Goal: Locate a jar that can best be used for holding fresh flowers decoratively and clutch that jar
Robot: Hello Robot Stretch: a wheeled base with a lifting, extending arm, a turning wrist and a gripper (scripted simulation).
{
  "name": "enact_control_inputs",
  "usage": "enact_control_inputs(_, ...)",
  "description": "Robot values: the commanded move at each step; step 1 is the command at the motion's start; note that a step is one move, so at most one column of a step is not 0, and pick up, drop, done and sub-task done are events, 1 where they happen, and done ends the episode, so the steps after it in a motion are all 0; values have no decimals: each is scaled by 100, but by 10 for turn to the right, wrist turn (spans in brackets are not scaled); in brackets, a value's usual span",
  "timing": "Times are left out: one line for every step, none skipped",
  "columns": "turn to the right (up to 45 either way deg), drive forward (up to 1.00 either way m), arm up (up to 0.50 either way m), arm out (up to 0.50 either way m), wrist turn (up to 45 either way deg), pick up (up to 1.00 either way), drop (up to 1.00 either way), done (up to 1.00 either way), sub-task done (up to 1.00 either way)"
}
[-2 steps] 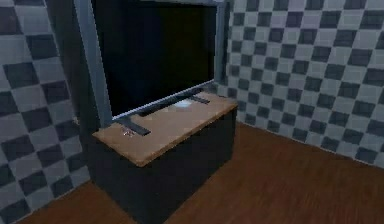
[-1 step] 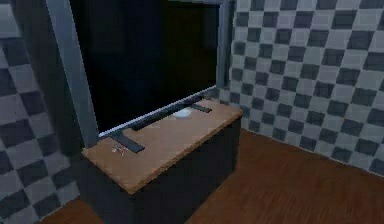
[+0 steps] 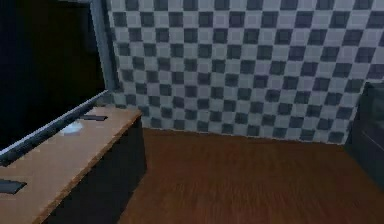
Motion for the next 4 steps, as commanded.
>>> enact_control_inputs(0, 80, 0, 0, 0, 0, 0, 0, 0)
enact_control_inputs(-450, 0, 0, 0, 0, 0, 0, 0, 0)
enact_control_inputs(-450, 0, 0, 0, 0, 0, 0, 0, 0)
enact_control_inputs(-450, 0, 0, 0, 0, 0, 0, 0, 0)
